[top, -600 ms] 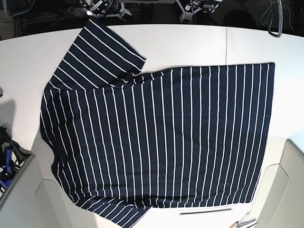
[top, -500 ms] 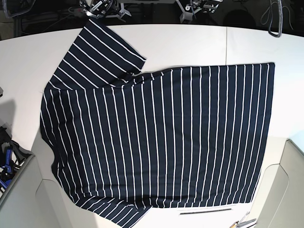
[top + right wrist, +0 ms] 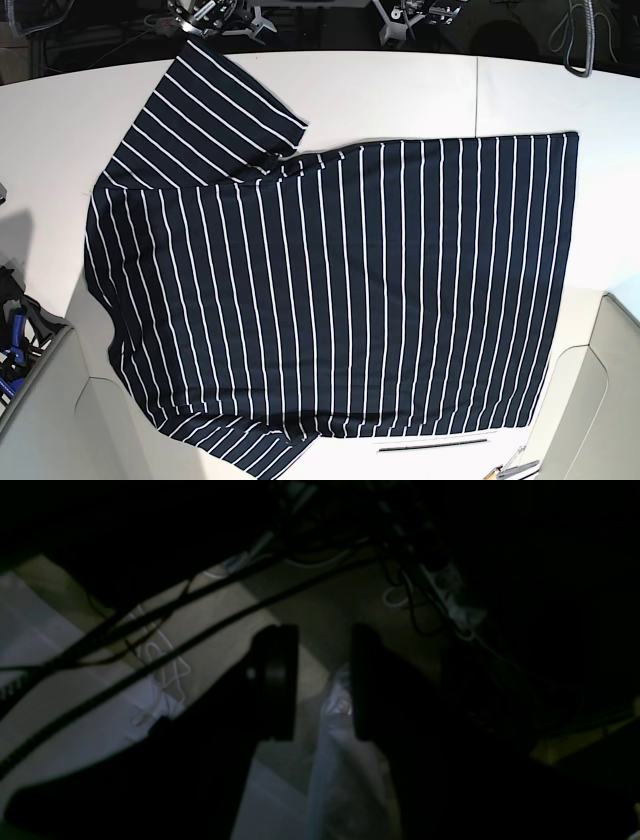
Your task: Fold the T-shirt properly
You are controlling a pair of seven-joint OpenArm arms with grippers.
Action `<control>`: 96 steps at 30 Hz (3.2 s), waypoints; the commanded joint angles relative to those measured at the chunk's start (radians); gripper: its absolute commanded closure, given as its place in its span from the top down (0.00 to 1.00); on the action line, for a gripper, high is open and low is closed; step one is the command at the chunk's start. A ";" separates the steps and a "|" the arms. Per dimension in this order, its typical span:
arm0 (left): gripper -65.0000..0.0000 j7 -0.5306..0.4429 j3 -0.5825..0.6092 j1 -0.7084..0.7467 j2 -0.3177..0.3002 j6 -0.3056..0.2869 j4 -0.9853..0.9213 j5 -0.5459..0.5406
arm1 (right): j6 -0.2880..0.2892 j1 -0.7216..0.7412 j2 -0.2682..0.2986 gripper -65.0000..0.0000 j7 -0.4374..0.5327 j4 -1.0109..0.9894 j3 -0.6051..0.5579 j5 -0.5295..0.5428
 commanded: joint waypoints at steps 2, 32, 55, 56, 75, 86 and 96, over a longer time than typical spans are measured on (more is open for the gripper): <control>0.21 0.001 0.001 0.006 -0.001 -0.007 0.003 -0.002 | 0.011 0.000 0.008 0.28 0.001 0.007 -0.001 0.002; 0.21 0.047 -0.284 0.573 -0.189 -0.143 0.723 -0.041 | 0.010 -0.581 0.412 0.28 -0.326 0.883 0.044 0.303; 0.45 0.227 -0.901 0.962 -0.204 -0.262 1.554 -0.371 | 0.100 -0.783 0.471 0.49 -0.452 1.680 0.825 0.848; 0.46 0.227 -0.925 0.962 -0.212 -0.261 1.568 -0.392 | 0.087 -0.768 0.460 0.52 -0.452 1.677 0.854 0.847; 0.70 0.181 -1.028 0.844 -0.394 -0.215 1.586 -0.526 | 0.147 -0.514 0.316 0.53 -0.505 1.275 0.974 1.023; 0.70 0.188 -1.025 0.647 -0.462 -0.216 1.382 -0.591 | 0.162 -0.509 0.253 0.53 -0.508 1.229 0.973 1.034; 0.70 0.231 -0.977 0.505 -0.469 -0.251 1.152 -0.670 | 0.165 -0.509 0.218 0.53 -0.508 1.229 0.970 1.059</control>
